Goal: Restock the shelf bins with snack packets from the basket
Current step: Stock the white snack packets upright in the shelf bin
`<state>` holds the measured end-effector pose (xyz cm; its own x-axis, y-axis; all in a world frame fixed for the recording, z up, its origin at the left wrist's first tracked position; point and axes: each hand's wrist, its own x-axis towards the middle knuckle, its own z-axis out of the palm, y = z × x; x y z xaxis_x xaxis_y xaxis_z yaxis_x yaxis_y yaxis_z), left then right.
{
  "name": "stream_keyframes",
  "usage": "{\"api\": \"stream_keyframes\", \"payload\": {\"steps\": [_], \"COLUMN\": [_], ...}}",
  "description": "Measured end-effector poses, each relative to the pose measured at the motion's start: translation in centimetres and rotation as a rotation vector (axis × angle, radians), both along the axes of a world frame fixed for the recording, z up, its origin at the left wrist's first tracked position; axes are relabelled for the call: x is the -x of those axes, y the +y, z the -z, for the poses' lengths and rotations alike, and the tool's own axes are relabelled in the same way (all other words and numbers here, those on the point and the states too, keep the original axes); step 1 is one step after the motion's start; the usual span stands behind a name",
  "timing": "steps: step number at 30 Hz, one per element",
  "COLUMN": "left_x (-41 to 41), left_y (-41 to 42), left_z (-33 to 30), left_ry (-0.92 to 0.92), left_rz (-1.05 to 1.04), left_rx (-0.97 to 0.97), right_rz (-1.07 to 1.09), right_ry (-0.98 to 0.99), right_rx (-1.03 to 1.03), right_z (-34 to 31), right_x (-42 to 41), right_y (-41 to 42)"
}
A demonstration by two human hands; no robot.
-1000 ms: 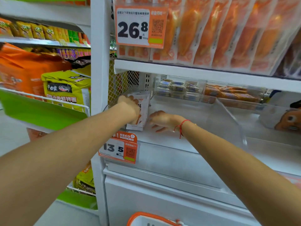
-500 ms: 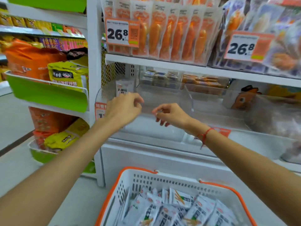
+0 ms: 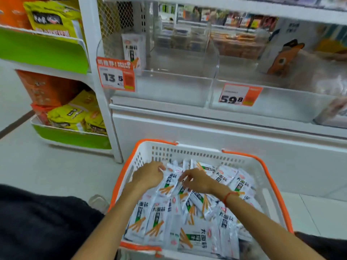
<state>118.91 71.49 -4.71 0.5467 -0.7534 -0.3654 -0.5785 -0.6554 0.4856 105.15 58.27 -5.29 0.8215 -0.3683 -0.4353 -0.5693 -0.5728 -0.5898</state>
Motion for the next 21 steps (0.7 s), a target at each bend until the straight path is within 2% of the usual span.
{"api": "stream_keyframes", "payload": {"steps": [3, 7, 11, 14, 18, 21], "left_x": [0.8, 1.1, 1.1, 0.7, 0.4, 0.5], "left_y": [1.5, 3.2, 3.7, 3.8, 3.7, 3.4], "left_z": [3.3, 5.6, 6.4, 6.2, 6.3, 6.4], "left_ry": [-0.062, -0.134, -0.216, -0.281, -0.275, -0.271], "left_rz": [0.031, 0.174, 0.087, 0.061, 0.111, 0.114], "left_rx": [-0.179, -0.376, -0.324, -0.407, -0.398, -0.413], "right_rz": [0.001, -0.03, -0.039, -0.068, -0.015, -0.052], "right_ry": [0.042, 0.0, 0.017, 0.016, -0.128, -0.037], "right_rx": [0.01, 0.182, 0.278, 0.387, 0.51, 0.508], "right_z": [4.3, 7.5, 7.9, 7.9, 8.3, 8.0], "right_x": [1.4, 2.4, 1.7, 1.5, 1.1, 1.1], "right_y": [1.8, 3.7, 4.3, 4.6, 6.1, 6.6]}}
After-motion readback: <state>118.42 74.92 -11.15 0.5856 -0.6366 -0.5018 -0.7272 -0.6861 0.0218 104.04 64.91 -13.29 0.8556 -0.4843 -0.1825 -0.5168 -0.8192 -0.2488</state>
